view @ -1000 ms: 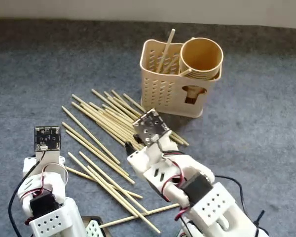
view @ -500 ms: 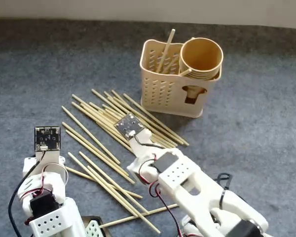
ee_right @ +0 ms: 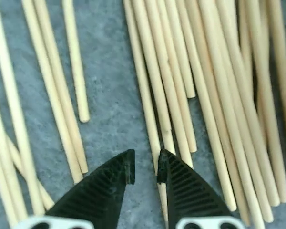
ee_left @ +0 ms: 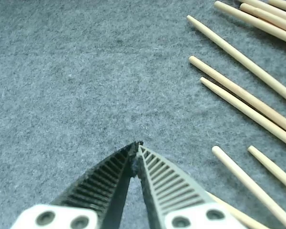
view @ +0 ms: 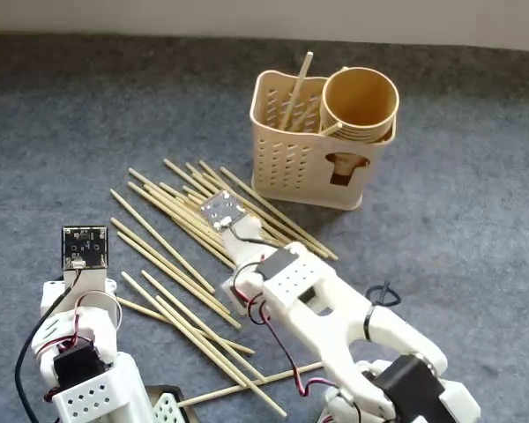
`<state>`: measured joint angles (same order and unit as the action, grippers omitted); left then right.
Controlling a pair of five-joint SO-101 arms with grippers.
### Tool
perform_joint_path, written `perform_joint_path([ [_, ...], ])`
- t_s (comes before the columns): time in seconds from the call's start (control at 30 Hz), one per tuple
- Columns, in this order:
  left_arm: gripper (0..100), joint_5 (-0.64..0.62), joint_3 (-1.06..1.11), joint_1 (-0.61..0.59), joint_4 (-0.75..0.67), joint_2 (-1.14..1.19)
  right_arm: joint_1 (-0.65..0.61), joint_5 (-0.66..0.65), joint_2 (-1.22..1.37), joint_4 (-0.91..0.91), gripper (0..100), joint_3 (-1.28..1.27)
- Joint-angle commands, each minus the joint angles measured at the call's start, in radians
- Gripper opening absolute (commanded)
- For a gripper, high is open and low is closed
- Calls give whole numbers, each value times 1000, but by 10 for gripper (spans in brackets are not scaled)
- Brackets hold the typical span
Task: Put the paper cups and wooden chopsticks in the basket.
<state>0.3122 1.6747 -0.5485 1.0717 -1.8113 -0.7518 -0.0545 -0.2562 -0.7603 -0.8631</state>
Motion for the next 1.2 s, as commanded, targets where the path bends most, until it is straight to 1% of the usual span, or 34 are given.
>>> perform_joint_path([
  [0.0,7,8,21,-8,5,-13,27,-9,22,24,91,48],
  [0.13,7,8,21,-8,5,-13,4,-9,88,22,91,48],
  [0.43,7,8,21,-8,5,-13,2,-11,177,15,91,111],
  [0.5,7,8,21,-8,5,-13,1,-48,183,-35,88,119],
  [0.6,7,8,21,-8,5,-13,1,-121,180,-122,37,120],
  [0.67,7,8,21,-8,5,-13,-1,-137,180,-136,5,120],
  [0.83,7,8,21,-8,5,-13,-1,-140,179,-182,5,120],
  [0.97,7,8,21,-8,5,-13,2,-138,119,-257,5,154],
  [1.07,7,8,21,-8,5,-13,5,-137,22,-314,5,156],
  [1.17,7,8,21,-8,5,-13,7,-135,-91,-332,5,154],
])
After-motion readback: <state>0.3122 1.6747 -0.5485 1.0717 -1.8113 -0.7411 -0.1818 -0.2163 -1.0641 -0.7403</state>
